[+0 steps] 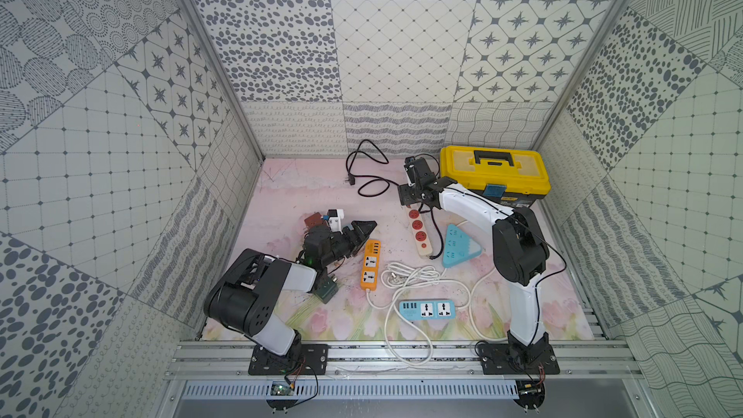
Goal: Pull the plug off the socket
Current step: Remove the plug from the socket.
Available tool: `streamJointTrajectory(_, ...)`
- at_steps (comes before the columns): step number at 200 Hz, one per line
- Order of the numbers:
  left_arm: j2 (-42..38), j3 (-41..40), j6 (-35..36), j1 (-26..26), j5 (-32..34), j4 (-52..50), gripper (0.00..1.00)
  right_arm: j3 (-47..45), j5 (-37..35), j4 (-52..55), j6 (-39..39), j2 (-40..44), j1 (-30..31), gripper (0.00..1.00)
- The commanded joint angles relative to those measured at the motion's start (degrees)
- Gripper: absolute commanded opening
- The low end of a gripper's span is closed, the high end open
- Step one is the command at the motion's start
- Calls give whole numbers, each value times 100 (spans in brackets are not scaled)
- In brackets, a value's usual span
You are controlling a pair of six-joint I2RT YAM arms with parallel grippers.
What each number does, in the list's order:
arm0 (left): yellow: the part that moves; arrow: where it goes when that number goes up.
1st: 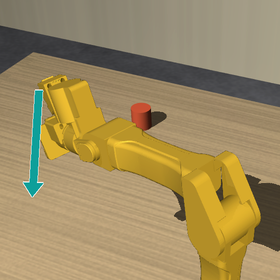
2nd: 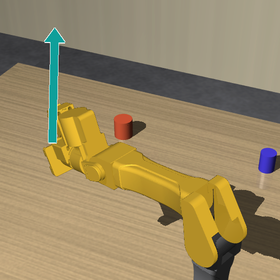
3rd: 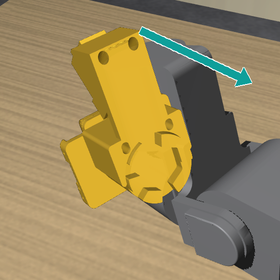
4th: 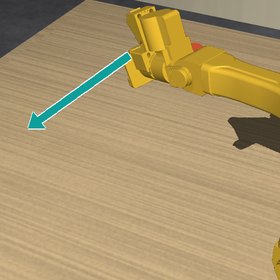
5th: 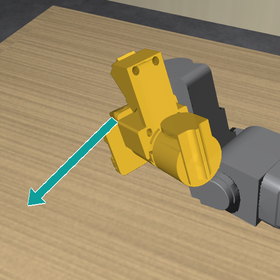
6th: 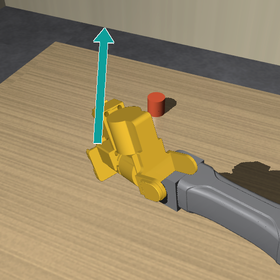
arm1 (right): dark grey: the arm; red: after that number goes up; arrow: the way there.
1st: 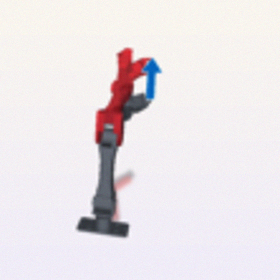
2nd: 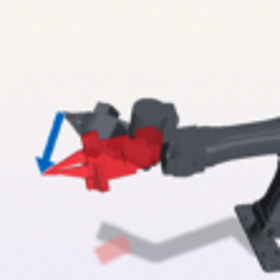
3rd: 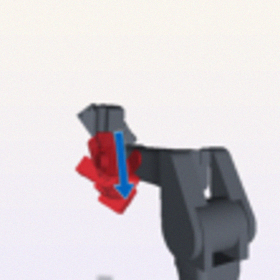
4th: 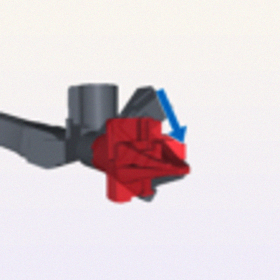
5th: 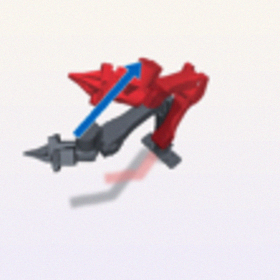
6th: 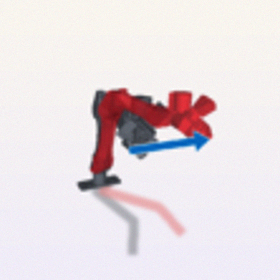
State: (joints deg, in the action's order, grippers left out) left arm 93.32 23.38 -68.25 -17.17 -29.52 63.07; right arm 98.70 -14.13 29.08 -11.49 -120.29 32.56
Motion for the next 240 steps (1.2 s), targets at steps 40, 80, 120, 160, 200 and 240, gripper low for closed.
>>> streamJointTrajectory(40, 423, 241, -603, -92, -537, 1058, 81, 1532, -138, 1343, 161, -899, -31, 49)
streamJointTrajectory(80, 429, 410, -463, -183, -507, 629, 81, 1656, -64, 1475, 163, -1072, -39, 45)
streamJointTrajectory(120, 407, 745, -160, -363, -341, -233, 78, 1706, -134, 1565, 282, -1089, -39, 32)
streamJointTrajectory(160, 322, 1890, 969, -787, 422, -2941, 49, 981, 58, 1044, 270, -540, -13, 17)
streamJointTrajectory(200, 702, 2975, 1097, -1038, 1122, -4680, 28, -138, 915, 272, 23, 215, -21, 13)
streamJointTrajectory(240, 1445, 3477, 701, -1043, 707, -4592, 29, -556, 1461, 16, -117, 375, -31, 13)
